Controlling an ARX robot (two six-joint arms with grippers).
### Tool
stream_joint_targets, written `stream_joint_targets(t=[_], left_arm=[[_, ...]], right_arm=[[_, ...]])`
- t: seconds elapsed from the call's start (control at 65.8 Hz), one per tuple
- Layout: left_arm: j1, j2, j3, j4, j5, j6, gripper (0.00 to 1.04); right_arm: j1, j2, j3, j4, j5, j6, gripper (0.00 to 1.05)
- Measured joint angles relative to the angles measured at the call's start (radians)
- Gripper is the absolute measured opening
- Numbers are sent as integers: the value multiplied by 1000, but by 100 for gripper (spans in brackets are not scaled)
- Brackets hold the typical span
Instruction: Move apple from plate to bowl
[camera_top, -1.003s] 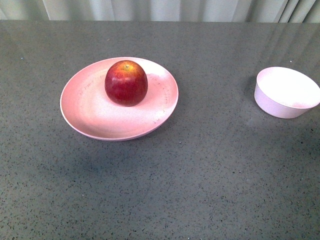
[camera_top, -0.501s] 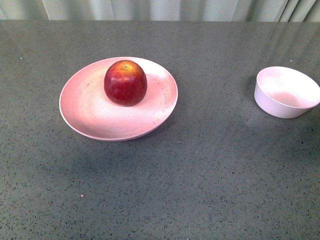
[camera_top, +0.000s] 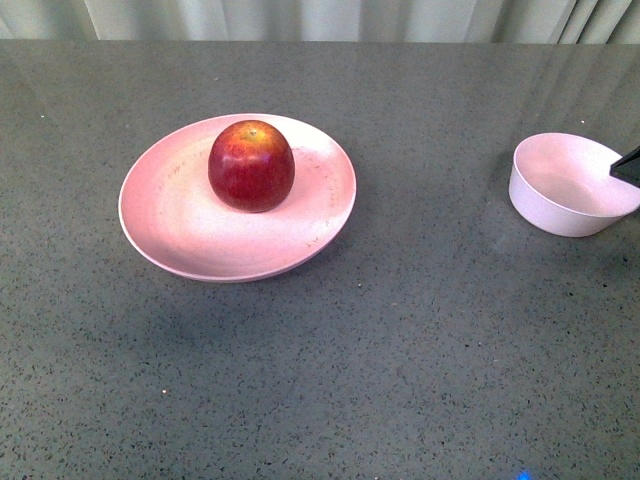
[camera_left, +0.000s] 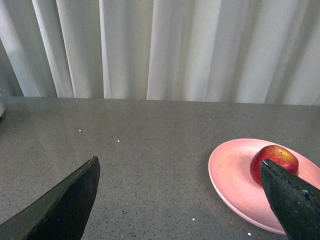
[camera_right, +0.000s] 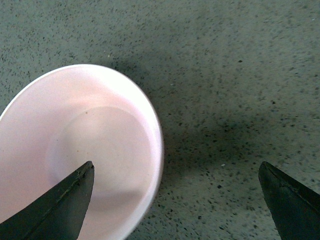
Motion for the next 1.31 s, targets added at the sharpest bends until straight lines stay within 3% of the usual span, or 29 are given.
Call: stream_joint_targets(t=[0.091, 0.684, 1.306], left_arm=[[0, 0, 0, 0, 0, 0, 96], [0, 0, 0, 0, 0, 0, 96], [0, 0, 0, 0, 0, 0, 96]], right_arm=[[13, 26, 19, -11, 7, 20, 93], [51, 71, 111, -98, 29, 145, 2], [258, 121, 219, -169, 37, 204, 2]])
